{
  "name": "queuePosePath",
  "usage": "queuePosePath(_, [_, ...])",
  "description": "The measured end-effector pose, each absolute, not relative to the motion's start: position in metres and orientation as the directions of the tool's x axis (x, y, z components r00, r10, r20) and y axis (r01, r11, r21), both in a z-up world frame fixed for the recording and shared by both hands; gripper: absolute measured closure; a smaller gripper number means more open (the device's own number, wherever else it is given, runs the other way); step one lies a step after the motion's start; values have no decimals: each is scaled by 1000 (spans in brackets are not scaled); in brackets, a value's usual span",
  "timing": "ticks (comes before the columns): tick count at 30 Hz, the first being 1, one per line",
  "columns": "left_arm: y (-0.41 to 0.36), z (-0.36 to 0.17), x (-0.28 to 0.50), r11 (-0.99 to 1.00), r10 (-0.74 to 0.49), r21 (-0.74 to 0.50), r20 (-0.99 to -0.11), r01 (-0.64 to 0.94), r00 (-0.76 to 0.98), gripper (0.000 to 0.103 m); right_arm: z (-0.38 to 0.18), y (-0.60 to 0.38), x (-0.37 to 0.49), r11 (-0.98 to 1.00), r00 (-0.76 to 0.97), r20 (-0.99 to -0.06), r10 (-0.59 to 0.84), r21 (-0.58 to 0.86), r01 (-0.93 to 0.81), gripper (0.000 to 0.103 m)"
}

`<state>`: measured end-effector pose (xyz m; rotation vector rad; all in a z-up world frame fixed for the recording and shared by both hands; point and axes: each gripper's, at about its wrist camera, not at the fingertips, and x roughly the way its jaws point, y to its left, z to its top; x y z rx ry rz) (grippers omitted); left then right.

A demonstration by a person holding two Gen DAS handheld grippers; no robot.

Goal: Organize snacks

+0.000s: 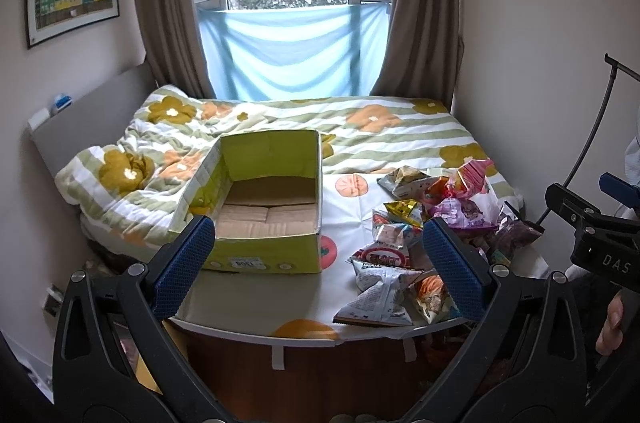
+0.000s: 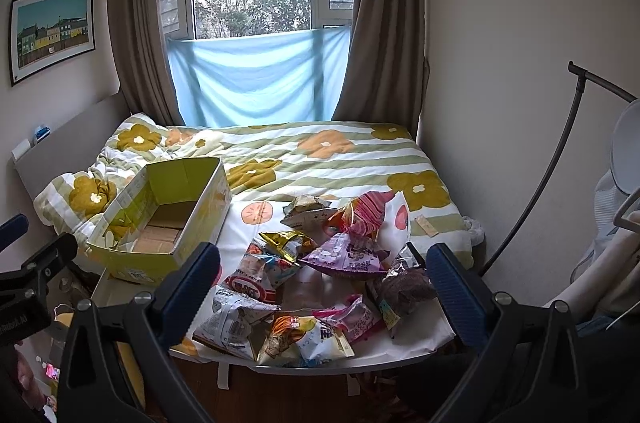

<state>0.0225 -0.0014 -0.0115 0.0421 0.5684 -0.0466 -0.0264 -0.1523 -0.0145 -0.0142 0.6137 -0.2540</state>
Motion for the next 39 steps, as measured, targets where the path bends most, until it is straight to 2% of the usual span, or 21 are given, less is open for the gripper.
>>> queuePosePath(26, [-7, -8, 25, 998, -36, 16, -539, 53, 842, 1, -11, -156, -26, 969, 793, -561, -238, -88, 229, 0])
queuePosePath(32, [-17, -20, 42, 995, -79, 6, -609, 103, 789, 1, -17, -173, -20, 972, 764, -607, -217, -62, 227, 0])
queuePosePath(39, [-34, -72, 70, 989, -109, -16, -739, 144, 665, 1, -75, -203, -4, 978, 672, -729, -128, 18, 206, 0])
